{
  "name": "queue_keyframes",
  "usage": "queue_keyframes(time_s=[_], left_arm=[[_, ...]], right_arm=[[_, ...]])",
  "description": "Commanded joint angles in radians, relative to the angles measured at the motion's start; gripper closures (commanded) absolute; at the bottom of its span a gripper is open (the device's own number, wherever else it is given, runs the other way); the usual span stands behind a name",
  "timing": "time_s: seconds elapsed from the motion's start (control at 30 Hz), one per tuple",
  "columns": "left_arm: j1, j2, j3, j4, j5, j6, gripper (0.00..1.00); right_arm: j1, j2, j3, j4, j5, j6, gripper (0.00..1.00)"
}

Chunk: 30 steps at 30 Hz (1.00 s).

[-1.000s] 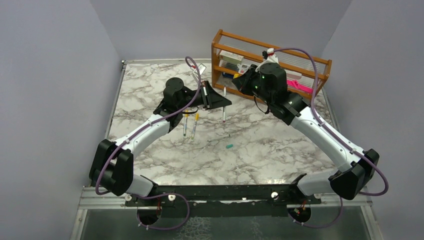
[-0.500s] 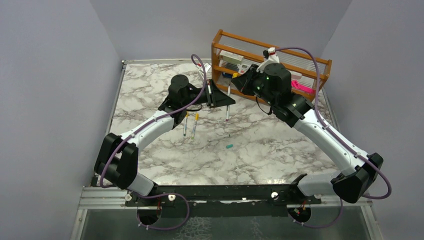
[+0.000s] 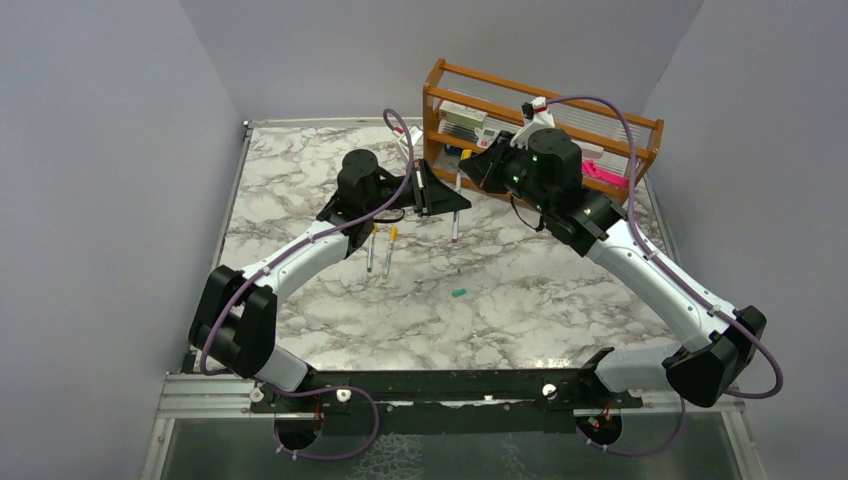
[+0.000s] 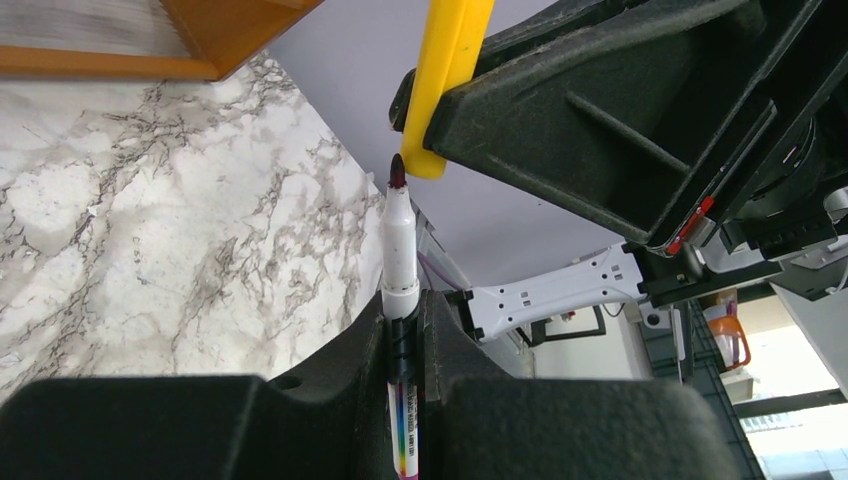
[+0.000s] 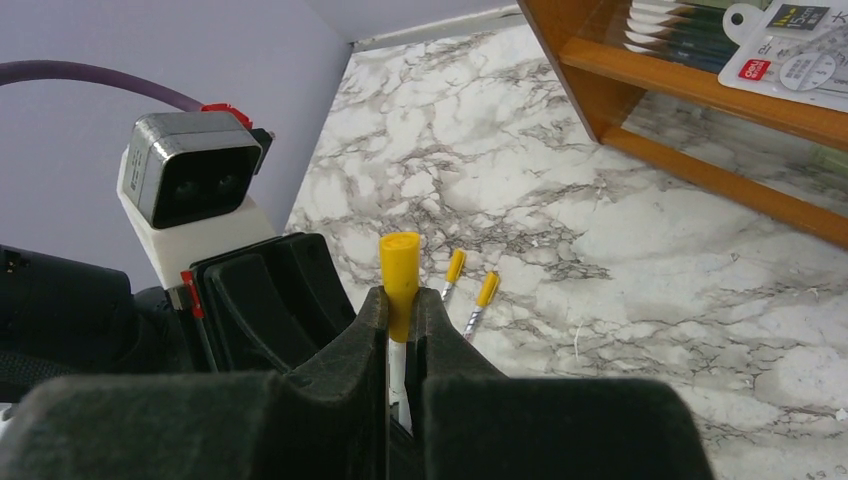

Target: Insert the pens into the pen caps

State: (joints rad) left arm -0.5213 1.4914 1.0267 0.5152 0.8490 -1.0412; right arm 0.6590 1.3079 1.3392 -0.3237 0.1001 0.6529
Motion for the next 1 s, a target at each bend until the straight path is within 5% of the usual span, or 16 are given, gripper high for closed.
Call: queue_keyframes(time_s=[0.0, 0.97], left_arm=[[-0.006, -0.011, 0.024, 0.034, 0.026, 0.017, 1.0], [-0.006, -0.011, 0.033, 0.034, 0.021, 0.027, 1.0]], right_arm=[[-0.002, -0.001, 0.006, 0.049, -0.037, -0.019, 0.99], [-0.003, -0.012, -0.04, -0.012, -0.119, -0.047, 0.99]])
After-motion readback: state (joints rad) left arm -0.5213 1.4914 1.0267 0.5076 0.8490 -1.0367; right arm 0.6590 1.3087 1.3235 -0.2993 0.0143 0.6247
